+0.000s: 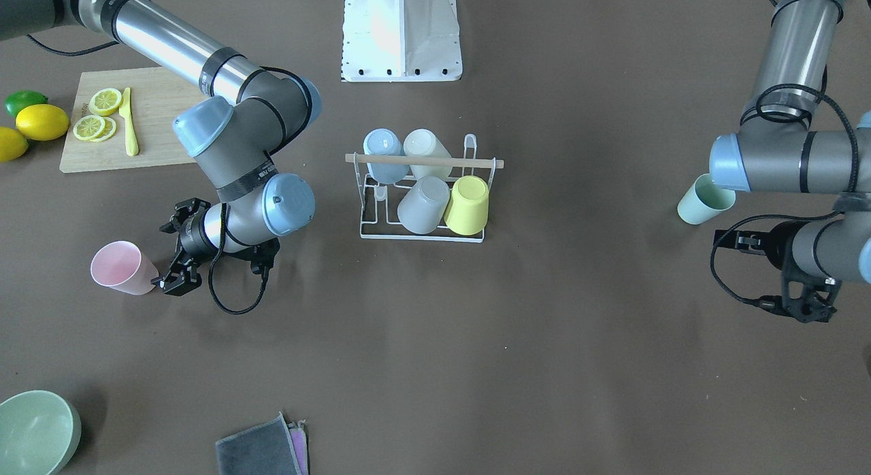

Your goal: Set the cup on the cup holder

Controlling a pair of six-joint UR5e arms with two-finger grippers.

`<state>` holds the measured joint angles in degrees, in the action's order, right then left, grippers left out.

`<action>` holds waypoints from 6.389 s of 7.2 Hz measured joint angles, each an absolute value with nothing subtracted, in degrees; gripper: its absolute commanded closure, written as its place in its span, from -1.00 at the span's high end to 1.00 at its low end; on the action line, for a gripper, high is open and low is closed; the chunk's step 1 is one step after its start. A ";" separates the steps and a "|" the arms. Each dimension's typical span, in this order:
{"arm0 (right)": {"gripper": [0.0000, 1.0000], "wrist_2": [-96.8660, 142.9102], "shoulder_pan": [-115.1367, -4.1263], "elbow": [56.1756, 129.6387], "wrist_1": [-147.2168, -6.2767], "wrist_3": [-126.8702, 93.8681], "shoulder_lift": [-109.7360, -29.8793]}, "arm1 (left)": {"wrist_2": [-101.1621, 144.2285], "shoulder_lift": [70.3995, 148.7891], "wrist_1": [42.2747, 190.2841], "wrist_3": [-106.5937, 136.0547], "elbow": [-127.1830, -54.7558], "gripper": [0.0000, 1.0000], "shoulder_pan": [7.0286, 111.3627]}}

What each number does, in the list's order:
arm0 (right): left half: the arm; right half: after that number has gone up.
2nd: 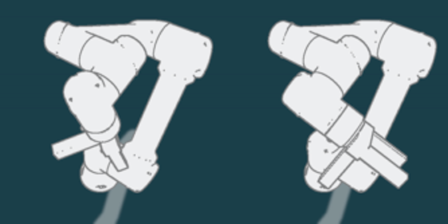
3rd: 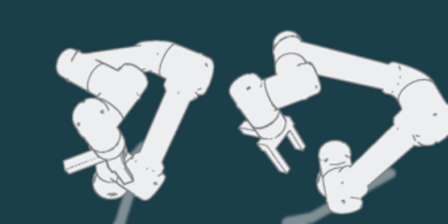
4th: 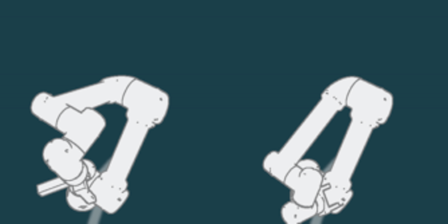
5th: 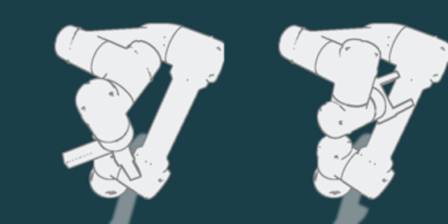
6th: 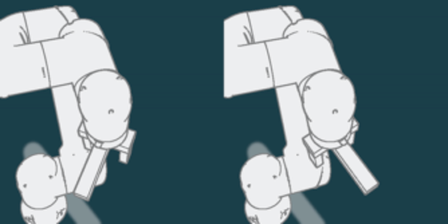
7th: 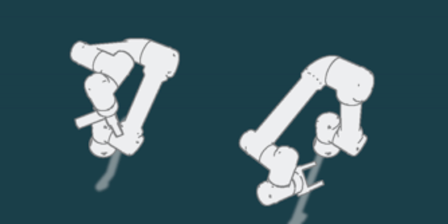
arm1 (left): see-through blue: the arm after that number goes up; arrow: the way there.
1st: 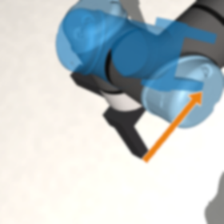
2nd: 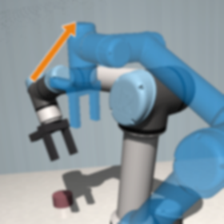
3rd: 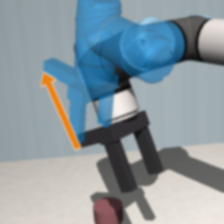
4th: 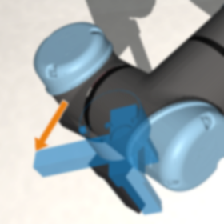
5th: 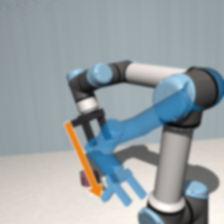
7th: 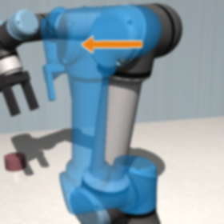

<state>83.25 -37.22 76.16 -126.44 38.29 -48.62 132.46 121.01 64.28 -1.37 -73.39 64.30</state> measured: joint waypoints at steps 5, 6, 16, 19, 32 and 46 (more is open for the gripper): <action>1.00 79.84 -34.45 74.99 -126.39 33.56 -49.56 | 132.14 120.12 60.99 -4.59 -71.11 0.95 59.80; 1.00 79.27 -34.33 74.51 -126.32 33.22 -49.50 | 132.15 120.55 60.34 -6.50 -69.98 0.95 59.66; 1.00 76.27 -36.17 68.61 -123.64 33.34 -46.82 | 131.90 126.18 53.80 -14.74 -59.81 0.94 57.03; 1.00 76.47 -37.04 66.73 -122.93 33.55 -46.03 | 131.86 126.69 51.80 -15.77 -59.09 0.94 56.33; 0.99 77.16 -37.62 67.31 -122.06 33.92 -48.69 | 130.19 127.77 47.63 -20.73 -57.31 -0.58 54.69; -0.32 77.18 -37.97 69.48 -121.23 33.94 -51.23 | 121.16 115.38 32.32 -26.50 -99.33 -1.00 63.61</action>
